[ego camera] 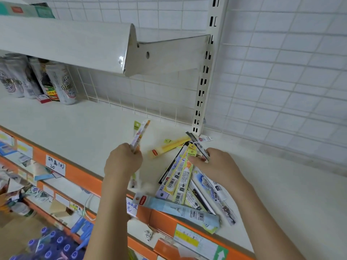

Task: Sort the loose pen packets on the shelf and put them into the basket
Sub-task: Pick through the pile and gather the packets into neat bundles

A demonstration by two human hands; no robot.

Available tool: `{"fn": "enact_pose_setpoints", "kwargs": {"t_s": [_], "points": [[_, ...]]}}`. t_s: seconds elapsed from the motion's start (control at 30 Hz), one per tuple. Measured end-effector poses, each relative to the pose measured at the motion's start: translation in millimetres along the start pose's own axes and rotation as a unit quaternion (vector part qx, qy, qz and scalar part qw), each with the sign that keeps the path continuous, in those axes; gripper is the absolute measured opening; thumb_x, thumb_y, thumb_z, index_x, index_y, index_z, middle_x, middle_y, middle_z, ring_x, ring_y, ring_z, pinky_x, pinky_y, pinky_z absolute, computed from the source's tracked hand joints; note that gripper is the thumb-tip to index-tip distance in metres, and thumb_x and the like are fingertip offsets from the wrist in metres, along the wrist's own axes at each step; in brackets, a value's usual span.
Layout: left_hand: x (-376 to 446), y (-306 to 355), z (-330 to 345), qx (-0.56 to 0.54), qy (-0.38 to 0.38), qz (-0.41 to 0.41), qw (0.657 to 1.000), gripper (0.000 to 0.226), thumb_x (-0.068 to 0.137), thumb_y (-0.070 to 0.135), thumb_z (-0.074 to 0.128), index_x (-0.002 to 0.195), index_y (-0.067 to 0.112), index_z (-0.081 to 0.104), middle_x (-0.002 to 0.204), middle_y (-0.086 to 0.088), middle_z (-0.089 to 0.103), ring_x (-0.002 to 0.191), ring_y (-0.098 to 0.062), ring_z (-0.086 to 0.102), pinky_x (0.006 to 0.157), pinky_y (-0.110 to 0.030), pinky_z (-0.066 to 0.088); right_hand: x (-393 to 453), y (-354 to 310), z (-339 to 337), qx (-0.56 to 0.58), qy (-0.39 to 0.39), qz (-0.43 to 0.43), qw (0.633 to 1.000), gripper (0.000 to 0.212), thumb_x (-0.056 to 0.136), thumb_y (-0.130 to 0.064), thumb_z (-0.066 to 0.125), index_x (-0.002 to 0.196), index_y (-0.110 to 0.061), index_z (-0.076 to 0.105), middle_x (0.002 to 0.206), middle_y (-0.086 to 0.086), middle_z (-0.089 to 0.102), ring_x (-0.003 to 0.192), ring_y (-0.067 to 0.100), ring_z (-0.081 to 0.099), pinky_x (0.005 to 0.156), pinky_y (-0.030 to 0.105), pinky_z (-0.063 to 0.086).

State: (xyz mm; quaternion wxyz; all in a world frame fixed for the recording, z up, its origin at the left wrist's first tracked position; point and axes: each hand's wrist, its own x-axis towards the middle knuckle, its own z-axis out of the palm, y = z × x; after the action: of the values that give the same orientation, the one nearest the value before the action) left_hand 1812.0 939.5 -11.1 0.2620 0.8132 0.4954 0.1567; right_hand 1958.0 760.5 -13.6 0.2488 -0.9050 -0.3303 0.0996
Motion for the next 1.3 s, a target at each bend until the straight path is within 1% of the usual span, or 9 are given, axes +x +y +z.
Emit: {"fn": "enact_pose_setpoints", "kwargs": {"t_s": [0.13, 0.3, 0.4, 0.57, 0.7, 0.9, 1.0, 1.13, 1.3], "points": [[5.0, 7.0, -7.2, -0.021, 0.026, 0.012, 0.999, 0.017, 0.096, 0.016, 0.038, 0.095, 0.003, 0.049, 0.087, -0.012, 0.05, 0.08, -0.031, 0.047, 0.067, -0.032, 0.035, 4.1, -10.2, 14.3, -0.019, -0.045, 0.016, 0.999, 0.055, 0.082, -0.062, 0.056, 0.061, -0.015, 0.035, 0.058, 0.0, 0.044, 0.056, 0.019, 0.046, 0.054, 0.029, 0.036], [14.1, 26.3, 0.0, -0.041, -0.04, 0.039, 0.998, 0.023, 0.091, 0.004, 0.04, 0.11, 0.005, 0.052, 0.095, -0.009, 0.05, 0.086, -0.028, 0.048, 0.071, -0.031, 0.036, 5.4, -14.0, 13.6, -0.034, -0.08, 0.035, 0.996, 0.047, 0.084, -0.039, 0.061, 0.058, -0.015, 0.031, 0.057, -0.001, 0.035, 0.05, 0.015, 0.035, 0.047, 0.025, 0.025], [21.5, 38.7, 10.7, -0.042, -0.079, 0.059, 0.994, 0.023, 0.089, 0.002, 0.038, 0.107, 0.003, 0.053, 0.093, -0.011, 0.055, 0.089, -0.03, 0.056, 0.069, -0.031, 0.041, 5.7, -6.4, 2.9, -0.01, -0.053, 0.056, 0.997, 0.036, 0.085, -0.029, 0.056, 0.06, -0.015, 0.035, 0.059, 0.001, 0.04, 0.055, 0.018, 0.04, 0.048, 0.025, 0.027], [30.2, 54.8, 36.1, -0.015, -0.095, 0.102, 0.99, 0.025, 0.091, 0.027, 0.047, 0.072, 0.01, 0.046, 0.076, -0.008, 0.056, 0.07, -0.027, 0.053, 0.06, -0.027, 0.039, 1.7, 10.1, -21.4, 0.037, 0.002, 0.086, 0.996, 0.028, 0.088, -0.021, 0.048, 0.063, -0.014, 0.037, 0.062, 0.001, 0.042, 0.059, 0.02, 0.042, 0.048, 0.027, 0.026], [27.7, 71.8, 48.4, 0.044, -0.094, 0.105, 0.989, 0.031, 0.08, 0.041, 0.064, 0.085, 0.013, 0.051, 0.079, -0.002, 0.052, 0.075, -0.025, 0.052, 0.064, -0.029, 0.041, -1.8, 19.5, -33.0, 0.071, 0.036, 0.104, 0.991, 0.028, 0.092, -0.025, 0.049, 0.069, -0.014, 0.039, 0.066, 0.001, 0.045, 0.058, 0.013, 0.042, 0.049, 0.028, 0.026], [25.9, 73.8, 57.4, 0.083, -0.073, 0.095, 0.989, 0.018, 0.085, 0.025, 0.058, 0.094, 0.009, 0.058, 0.088, -0.006, 0.061, 0.074, -0.025, 0.054, 0.063, -0.03, 0.043, -9.5, 22.1, -34.0, 0.116, 0.05, 0.097, 0.987, 0.023, 0.091, -0.027, 0.051, 0.083, -0.006, 0.055, 0.074, 0.007, 0.067, 0.067, 0.024, 0.054, 0.054, 0.026, 0.036], [22.8, 72.7, 48.6, 0.05, -0.071, 0.089, 0.992, 0.01, 0.083, 0.017, 0.057, 0.087, 0.008, 0.056, 0.084, -0.007, 0.058, 0.074, -0.026, 0.054, 0.061, -0.029, 0.041, -9.3, 21.8, -31.0, 0.105, 0.034, 0.096, 0.989, 0.026, 0.093, -0.028, 0.05, 0.081, -0.006, 0.057, 0.067, 0.0, 0.065, 0.059, 0.018, 0.053, 0.053, 0.024, 0.037], [17.8, 66.8, 25.7, -0.017, -0.083, 0.083, 0.993, 0.009, 0.078, 0.011, 0.056, 0.071, 0.007, 0.054, 0.068, -0.007, 0.056, 0.059, -0.023, 0.052, 0.049, -0.022, 0.034, -8.7, 21.6, -26.9, 0.075, 0.027, 0.099, 0.992, 0.033, 0.096, -0.028, 0.044, 0.067, -0.012, 0.04, 0.085, 0.017, 0.069, 0.057, 0.02, 0.047, 0.052, 0.028, 0.032], [5.0, 59.7, 0.9, -0.145, -0.131, 0.097, 0.976, 0.011, 0.085, 0.012, 0.053, 0.083, 0.01, 0.064, 0.083, -0.011, 0.066, 0.065, -0.023, 0.057, 0.062, -0.022, 0.043, -11.2, 22.7, -26.5, 0.126, 0.007, 0.104, 0.987, 0.029, 0.099, -0.031, 0.035, 0.08, -0.011, 0.04, 0.078, 0.009, 0.058, 0.062, 0.018, 0.068, 0.058, 0.028, 0.039]]}}
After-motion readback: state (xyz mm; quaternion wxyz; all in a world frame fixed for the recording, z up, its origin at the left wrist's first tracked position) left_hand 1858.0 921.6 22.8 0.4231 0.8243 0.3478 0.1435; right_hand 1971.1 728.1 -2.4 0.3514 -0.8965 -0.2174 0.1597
